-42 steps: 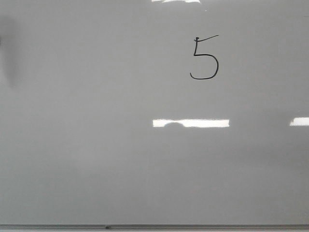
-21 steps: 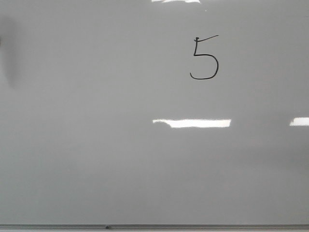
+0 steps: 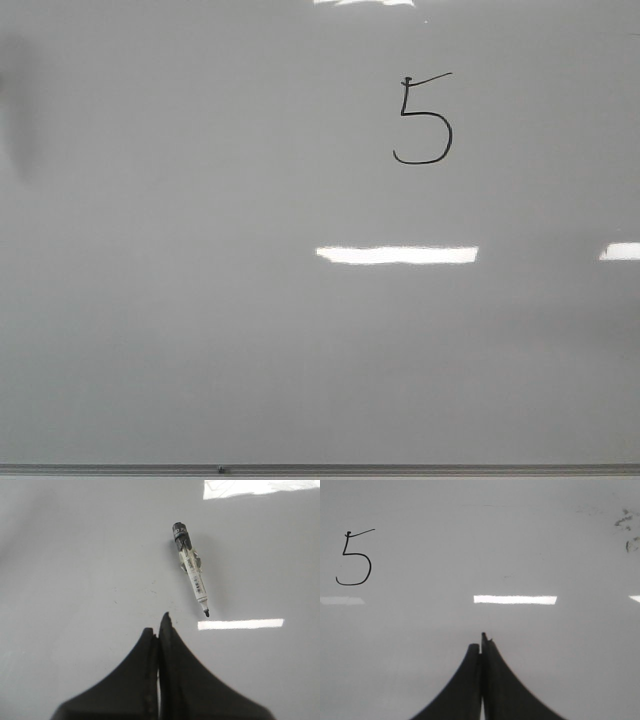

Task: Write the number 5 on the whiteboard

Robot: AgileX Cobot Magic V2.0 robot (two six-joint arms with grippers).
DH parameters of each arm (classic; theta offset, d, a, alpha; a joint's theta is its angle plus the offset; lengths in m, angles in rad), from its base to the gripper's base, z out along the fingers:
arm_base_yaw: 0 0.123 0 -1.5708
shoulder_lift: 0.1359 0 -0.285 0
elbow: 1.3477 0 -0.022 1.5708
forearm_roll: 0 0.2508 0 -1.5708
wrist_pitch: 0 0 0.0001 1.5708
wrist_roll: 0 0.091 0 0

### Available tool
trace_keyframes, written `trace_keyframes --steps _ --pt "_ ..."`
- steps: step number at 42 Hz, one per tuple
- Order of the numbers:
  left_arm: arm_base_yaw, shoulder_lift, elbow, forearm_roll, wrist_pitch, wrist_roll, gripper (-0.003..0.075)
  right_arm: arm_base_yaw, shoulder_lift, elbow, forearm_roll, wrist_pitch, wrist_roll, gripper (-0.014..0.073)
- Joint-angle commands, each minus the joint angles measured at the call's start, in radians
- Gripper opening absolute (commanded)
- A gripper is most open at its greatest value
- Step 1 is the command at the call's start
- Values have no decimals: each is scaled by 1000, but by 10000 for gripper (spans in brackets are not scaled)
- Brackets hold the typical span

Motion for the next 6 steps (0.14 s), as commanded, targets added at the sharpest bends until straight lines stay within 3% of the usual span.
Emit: trace_keyframes --steps 1,6 --pt "2 -13 4 -7 -88 -2 -20 -6 -19 -14 -5 -76 0 -69" --pt "2 -13 4 -7 -88 -2 -20 -6 -19 -14 -5 -76 0 -69"
